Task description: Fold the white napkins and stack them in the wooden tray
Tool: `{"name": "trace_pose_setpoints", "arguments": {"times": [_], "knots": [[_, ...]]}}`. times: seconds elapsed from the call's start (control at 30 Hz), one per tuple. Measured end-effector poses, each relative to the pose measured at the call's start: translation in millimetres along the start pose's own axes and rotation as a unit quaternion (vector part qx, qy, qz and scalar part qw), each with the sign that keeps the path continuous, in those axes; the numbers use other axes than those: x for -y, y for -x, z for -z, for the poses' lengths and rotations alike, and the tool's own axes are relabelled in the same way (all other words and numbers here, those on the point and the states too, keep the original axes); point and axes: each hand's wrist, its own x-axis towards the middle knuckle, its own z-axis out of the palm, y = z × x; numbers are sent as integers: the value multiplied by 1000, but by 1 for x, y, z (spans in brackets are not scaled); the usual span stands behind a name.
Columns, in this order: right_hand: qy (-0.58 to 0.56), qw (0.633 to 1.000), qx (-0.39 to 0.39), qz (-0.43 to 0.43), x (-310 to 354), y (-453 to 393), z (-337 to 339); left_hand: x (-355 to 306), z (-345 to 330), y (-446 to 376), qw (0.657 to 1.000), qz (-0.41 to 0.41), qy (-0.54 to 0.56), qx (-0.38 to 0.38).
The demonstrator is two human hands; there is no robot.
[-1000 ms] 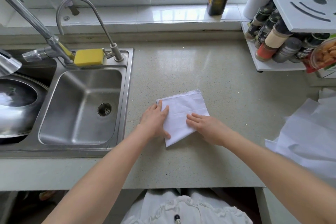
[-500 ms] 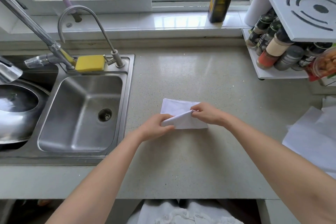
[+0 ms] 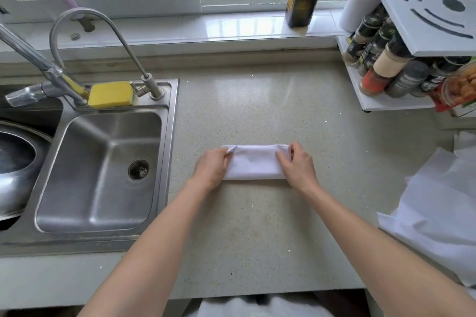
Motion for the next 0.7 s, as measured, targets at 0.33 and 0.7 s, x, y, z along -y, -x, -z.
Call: {"name": "trace_pose_setpoints", "arguments": {"times": [0.33,0.7], "knots": [[105,991,-35,-72,3,-5,-11,-5,-12,-11,993,103,-30,-44],[48,993,-51,-91,2,-3,-14,-10,-14,-10,991,114,-48,-58]]}}
